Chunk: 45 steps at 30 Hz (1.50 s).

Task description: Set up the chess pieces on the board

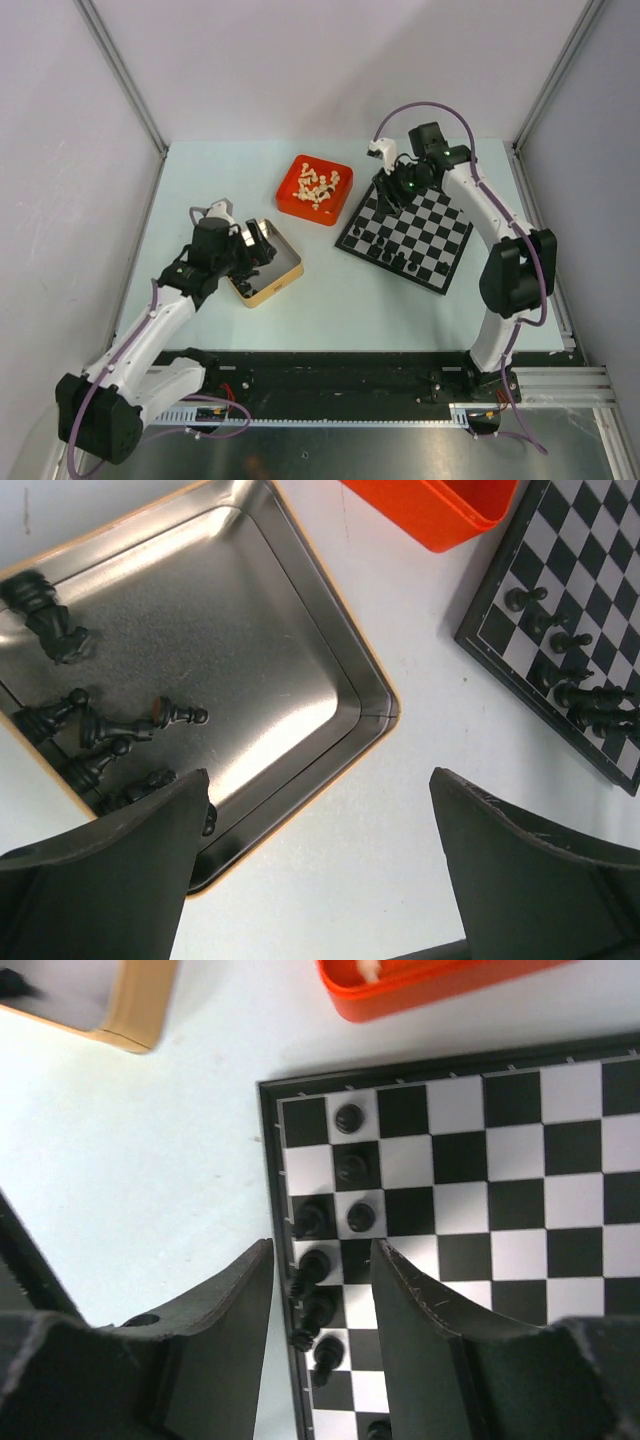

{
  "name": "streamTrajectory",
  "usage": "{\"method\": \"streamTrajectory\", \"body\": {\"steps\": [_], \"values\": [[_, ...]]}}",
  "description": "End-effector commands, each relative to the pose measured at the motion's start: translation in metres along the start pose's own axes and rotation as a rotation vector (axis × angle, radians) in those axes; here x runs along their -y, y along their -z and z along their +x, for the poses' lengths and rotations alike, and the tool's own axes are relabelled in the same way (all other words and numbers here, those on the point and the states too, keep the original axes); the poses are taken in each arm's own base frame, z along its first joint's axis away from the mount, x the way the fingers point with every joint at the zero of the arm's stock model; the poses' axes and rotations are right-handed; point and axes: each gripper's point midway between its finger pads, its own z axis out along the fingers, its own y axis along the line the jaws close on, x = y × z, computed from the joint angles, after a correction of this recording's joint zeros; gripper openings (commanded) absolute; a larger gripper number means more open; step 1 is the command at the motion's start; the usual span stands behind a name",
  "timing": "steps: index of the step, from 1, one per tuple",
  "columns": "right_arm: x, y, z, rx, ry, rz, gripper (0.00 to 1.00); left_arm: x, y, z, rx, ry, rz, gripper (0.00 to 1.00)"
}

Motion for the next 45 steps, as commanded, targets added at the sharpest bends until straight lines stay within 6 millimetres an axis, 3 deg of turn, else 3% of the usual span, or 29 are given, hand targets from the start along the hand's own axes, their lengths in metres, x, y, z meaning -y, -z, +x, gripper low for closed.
{"method": "streamTrajectory", "body": {"steps": [1,9,11,16,25,35,45], "values": [[-0.034,0.021,-0.025,0.13,0.034,-0.102,0.49,0.006,-0.011,0.005,-0.052,0.056,0.015,0.94],[-0.043,0.024,-0.016,0.162,0.022,-0.136,0.49,-0.025,-0.033,0.022,-0.164,0.058,-0.18,0.84],[-0.045,0.026,-0.016,0.169,0.024,-0.142,0.5,-0.033,-0.039,0.027,-0.191,0.053,-0.229,0.75],[-0.045,0.026,-0.014,0.181,0.017,-0.148,0.5,-0.043,-0.049,0.022,-0.207,0.01,-0.304,0.65],[-0.044,0.026,-0.012,0.187,0.006,-0.155,0.5,-0.068,-0.063,0.018,-0.274,-0.128,-0.446,0.59],[-0.043,0.025,-0.012,0.188,-0.001,-0.157,0.5,-0.081,-0.083,0.028,-0.37,-0.153,-0.472,0.43],[-0.044,0.024,-0.012,0.187,-0.002,-0.162,0.5,-0.088,-0.088,0.04,-0.42,-0.137,-0.474,0.26]]}}
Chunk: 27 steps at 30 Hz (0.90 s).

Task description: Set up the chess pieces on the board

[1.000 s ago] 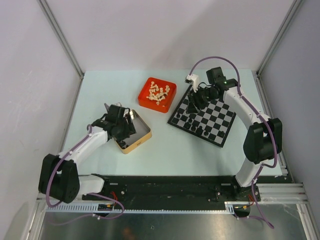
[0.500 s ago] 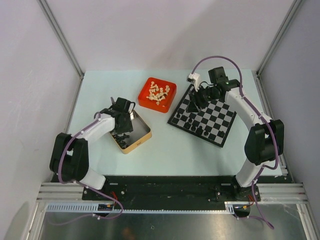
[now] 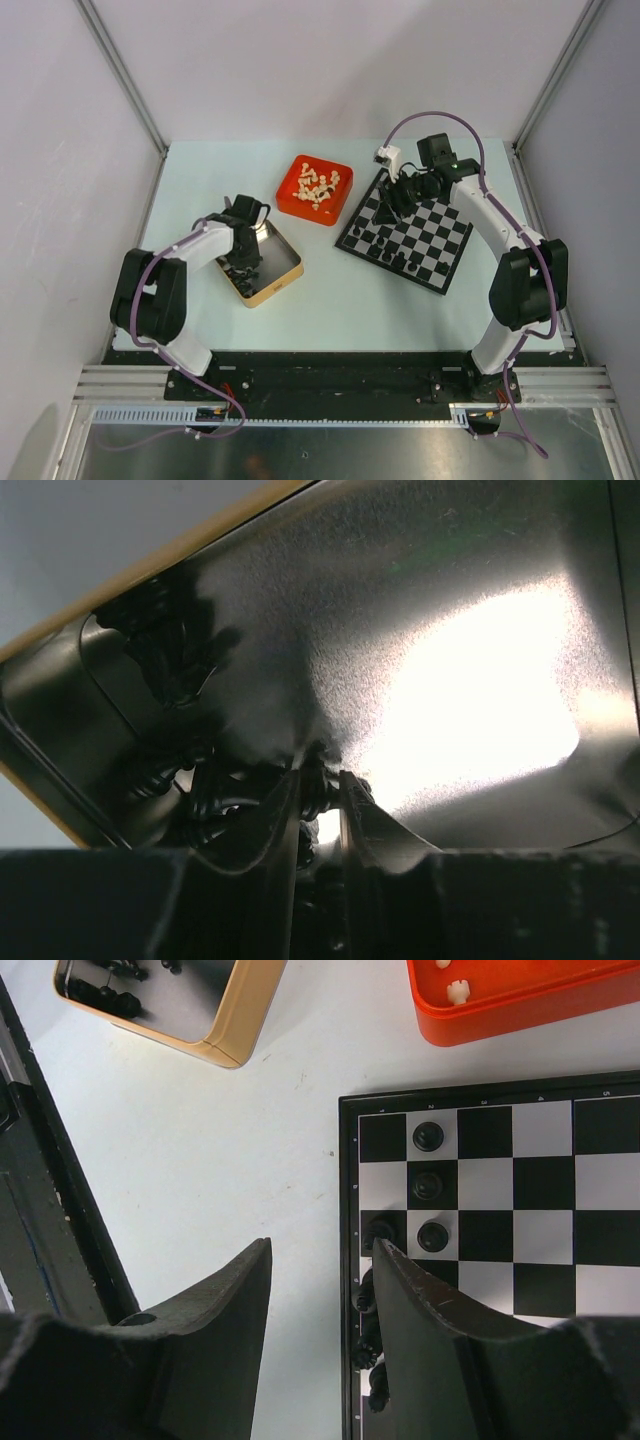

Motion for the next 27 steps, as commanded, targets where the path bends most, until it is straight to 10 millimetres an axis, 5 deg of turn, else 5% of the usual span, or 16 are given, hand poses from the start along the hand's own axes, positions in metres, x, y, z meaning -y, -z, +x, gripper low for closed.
{"method": "streamTrajectory", "body": {"steps": [1,8,17,24,27], "values": [[-0.008,0.009,-0.014,0.048,0.03,-0.004,0.5,0.002,0.002,-0.008,0.001,-0.001,0.016,0.21],[-0.008,0.01,-0.015,0.049,0.035,-0.003,0.5,0.006,0.006,-0.009,0.005,0.014,0.042,0.07],[-0.016,0.004,-0.016,0.046,0.054,-0.031,0.5,0.015,0.029,-0.021,0.058,0.098,0.156,0.0],[-0.051,-0.024,-0.039,0.065,0.086,-0.193,0.5,0.031,0.062,-0.038,0.117,0.191,0.342,0.0],[-0.082,-0.041,-0.054,0.077,0.082,-0.303,0.5,0.045,0.08,-0.045,0.143,0.221,0.455,0.0]]}}
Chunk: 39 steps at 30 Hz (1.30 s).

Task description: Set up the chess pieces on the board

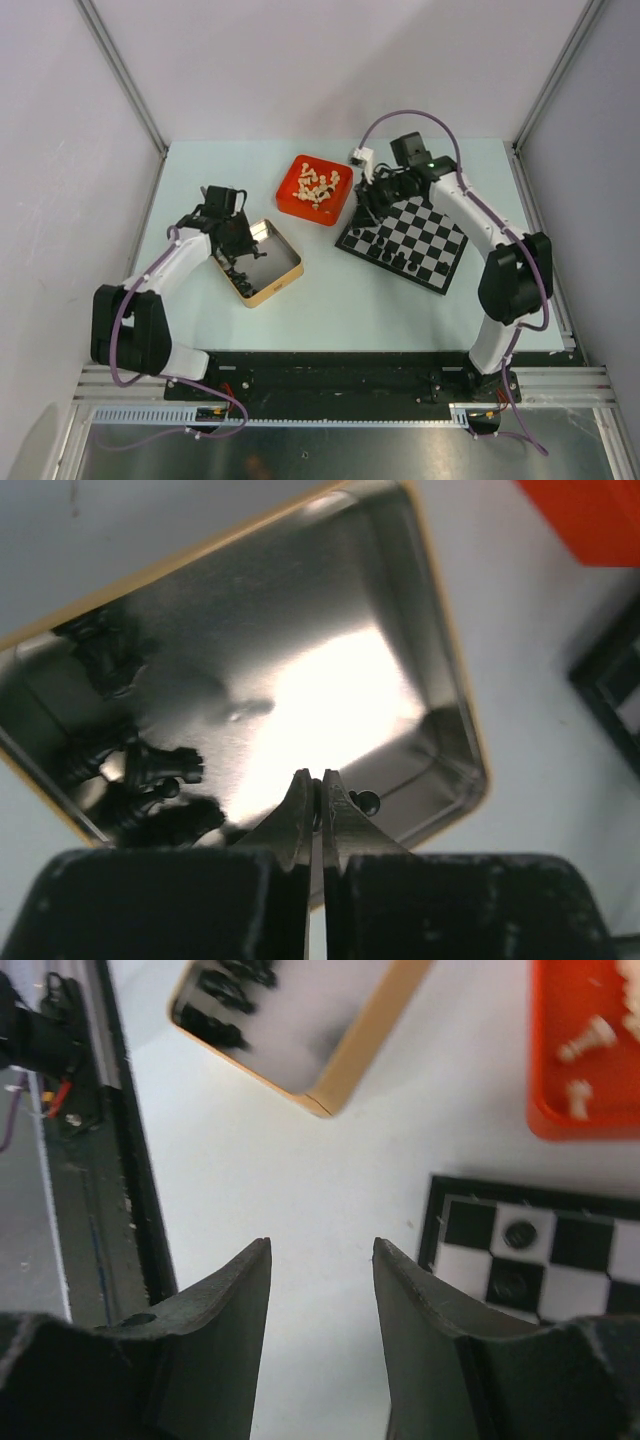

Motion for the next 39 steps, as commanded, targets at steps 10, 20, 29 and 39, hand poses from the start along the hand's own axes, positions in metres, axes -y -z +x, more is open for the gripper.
{"method": "streamTrajectory", "body": {"steps": [10,20,29,39], "values": [[-0.073,-0.072,-0.082,0.193,-0.224,-0.254,0.72,0.101,0.064,-0.018,0.059,0.196,0.572,0.0],[-0.075,-0.109,-0.066,0.109,-0.321,-0.195,0.68,0.121,0.08,-0.017,0.048,0.209,0.663,0.0],[-0.068,-0.118,-0.064,0.09,-0.328,-0.139,0.59,0.126,0.081,-0.013,0.037,0.208,0.685,0.0],[-0.068,-0.116,-0.068,0.103,-0.314,-0.124,0.49,0.126,0.077,-0.012,0.035,0.215,0.683,0.0]]}}
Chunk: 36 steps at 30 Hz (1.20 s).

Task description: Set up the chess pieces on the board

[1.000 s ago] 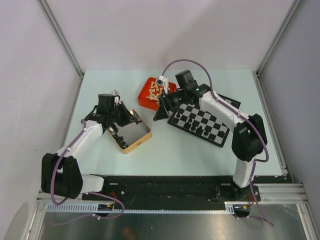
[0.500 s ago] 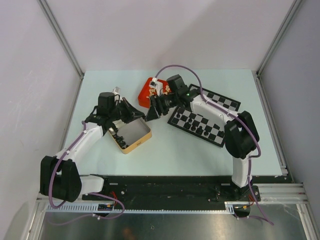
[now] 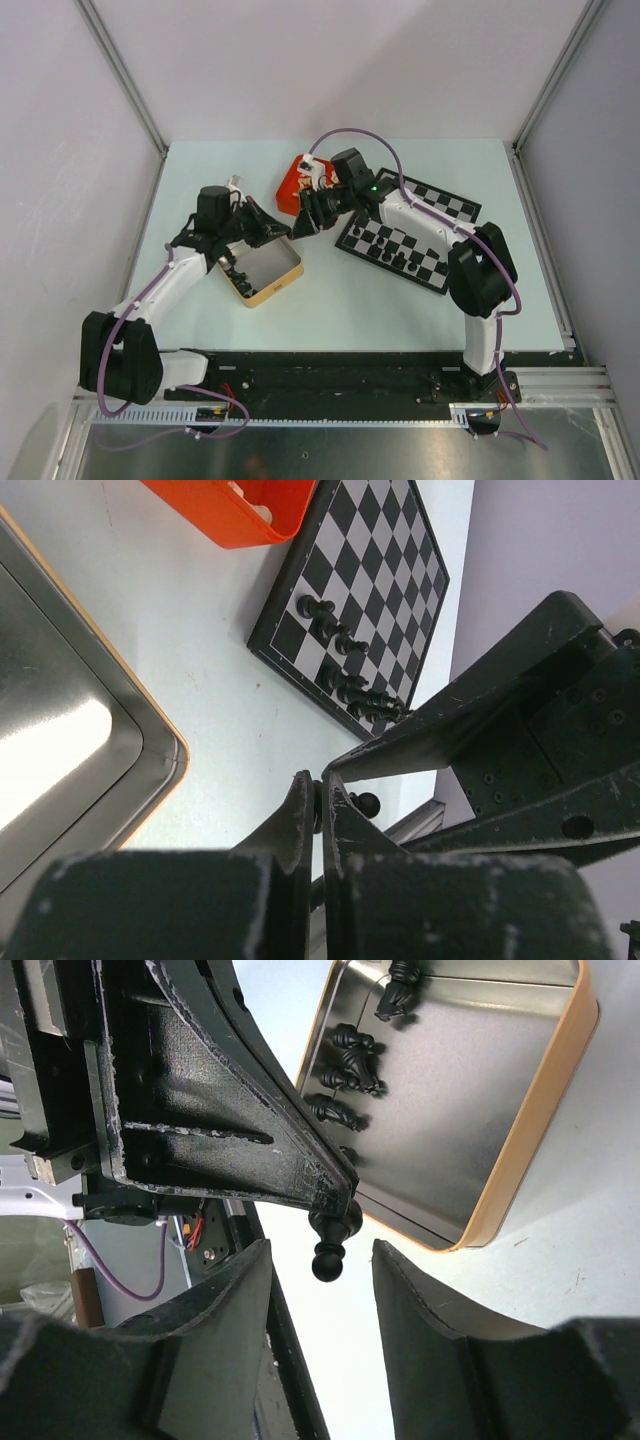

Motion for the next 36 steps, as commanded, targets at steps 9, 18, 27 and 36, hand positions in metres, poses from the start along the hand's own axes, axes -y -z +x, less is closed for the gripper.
{"method": "streamTrajectory", "body": {"steps": [9,18,27,36], "values": [[-0.002,0.002,-0.018,0.042,0.06,0.022,0.19,0.014,0.004,0.001,0.008,-0.013,0.058,0.0],[0.001,0.01,-0.011,0.025,0.125,0.03,0.1,0.02,0.016,-0.009,0.069,-0.016,0.068,0.36],[0.005,0.081,-0.004,0.016,0.292,0.112,0.09,0.005,0.051,-0.037,0.261,-0.088,0.037,0.97],[0.085,0.19,0.025,0.008,0.225,0.443,0.11,-0.027,0.077,-0.057,0.347,-0.142,-0.002,1.0]]}}
